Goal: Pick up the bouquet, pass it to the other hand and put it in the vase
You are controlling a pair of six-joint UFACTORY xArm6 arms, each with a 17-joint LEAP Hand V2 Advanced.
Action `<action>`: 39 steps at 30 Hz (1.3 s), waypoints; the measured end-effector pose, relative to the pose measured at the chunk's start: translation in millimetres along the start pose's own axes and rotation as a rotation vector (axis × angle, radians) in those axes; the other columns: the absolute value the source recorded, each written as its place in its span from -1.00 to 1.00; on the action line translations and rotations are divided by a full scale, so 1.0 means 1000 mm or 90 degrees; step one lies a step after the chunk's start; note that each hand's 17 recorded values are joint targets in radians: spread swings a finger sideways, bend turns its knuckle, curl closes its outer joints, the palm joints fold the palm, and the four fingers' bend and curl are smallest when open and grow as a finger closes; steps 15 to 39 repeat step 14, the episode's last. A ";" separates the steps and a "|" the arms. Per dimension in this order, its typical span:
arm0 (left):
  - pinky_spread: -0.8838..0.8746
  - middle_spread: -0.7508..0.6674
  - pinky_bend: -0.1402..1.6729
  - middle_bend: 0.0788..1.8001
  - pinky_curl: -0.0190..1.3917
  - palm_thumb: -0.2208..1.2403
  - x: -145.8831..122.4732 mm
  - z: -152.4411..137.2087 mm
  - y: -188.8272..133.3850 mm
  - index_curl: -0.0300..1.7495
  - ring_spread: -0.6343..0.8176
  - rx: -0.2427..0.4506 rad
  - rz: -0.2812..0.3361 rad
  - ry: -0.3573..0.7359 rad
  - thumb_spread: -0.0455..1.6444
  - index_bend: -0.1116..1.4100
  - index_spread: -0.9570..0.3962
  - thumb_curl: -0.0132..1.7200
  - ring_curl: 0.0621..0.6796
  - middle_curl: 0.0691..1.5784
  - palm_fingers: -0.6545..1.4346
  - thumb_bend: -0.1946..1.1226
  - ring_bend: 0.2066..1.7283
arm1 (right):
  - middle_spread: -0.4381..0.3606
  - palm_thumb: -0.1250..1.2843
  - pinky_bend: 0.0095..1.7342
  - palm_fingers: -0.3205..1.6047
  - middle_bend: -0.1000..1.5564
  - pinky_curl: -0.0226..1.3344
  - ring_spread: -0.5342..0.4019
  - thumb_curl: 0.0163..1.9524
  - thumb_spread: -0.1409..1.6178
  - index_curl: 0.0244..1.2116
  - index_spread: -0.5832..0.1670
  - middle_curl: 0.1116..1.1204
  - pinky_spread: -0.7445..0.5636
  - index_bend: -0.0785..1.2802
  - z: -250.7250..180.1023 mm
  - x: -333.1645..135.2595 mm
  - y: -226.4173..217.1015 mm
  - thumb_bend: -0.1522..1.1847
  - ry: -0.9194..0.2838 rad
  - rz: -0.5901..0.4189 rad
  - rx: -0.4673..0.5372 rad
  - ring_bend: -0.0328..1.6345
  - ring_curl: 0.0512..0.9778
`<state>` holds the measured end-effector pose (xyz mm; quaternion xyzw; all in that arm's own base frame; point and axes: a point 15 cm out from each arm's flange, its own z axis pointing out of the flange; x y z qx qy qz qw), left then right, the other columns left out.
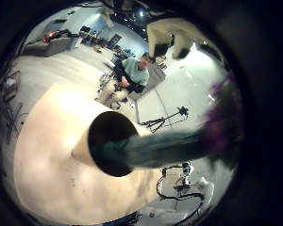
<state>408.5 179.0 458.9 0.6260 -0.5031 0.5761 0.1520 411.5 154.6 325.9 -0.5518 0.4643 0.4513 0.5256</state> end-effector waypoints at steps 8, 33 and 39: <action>0.79 0.89 -0.47 -0.92 -0.59 -0.32 -0.017 -0.038 0.025 -0.71 0.77 -0.006 -0.022 -0.021 -0.04 -0.72 0.66 -0.59 -0.58 -0.75 -0.55 -0.76 -0.64 | 0.25 0.50 -0.66 -0.63 -0.68 -0.49 0.44 -0.46 0.25 -0.50 -0.41 -0.73 0.52 -0.60 0.000 0.000 0.000 -0.80 -0.002 -0.001 0.000 -0.65 -0.54; 0.79 0.89 -0.50 -0.91 -0.59 -0.33 -0.025 -0.041 0.065 -0.77 0.79 -0.021 -0.053 -0.021 -0.05 -0.70 0.64 -0.59 -0.59 -0.82 -0.53 -0.76 -0.68 | 0.24 0.50 -0.67 -0.62 -0.68 -0.48 0.44 -0.46 0.25 -0.49 -0.39 -0.73 0.50 -0.60 -0.001 -0.001 0.000 -0.80 -0.003 -0.002 0.001 -0.65 -0.53; 0.79 0.89 -0.50 -0.91 -0.59 -0.33 -0.025 -0.041 0.065 -0.77 0.79 -0.021 -0.053 -0.021 -0.05 -0.70 0.64 -0.59 -0.59 -0.82 -0.53 -0.76 -0.68 | 0.24 0.50 -0.67 -0.62 -0.68 -0.48 0.44 -0.46 0.25 -0.49 -0.39 -0.73 0.50 -0.60 -0.001 -0.001 0.000 -0.80 -0.003 -0.002 0.001 -0.65 -0.53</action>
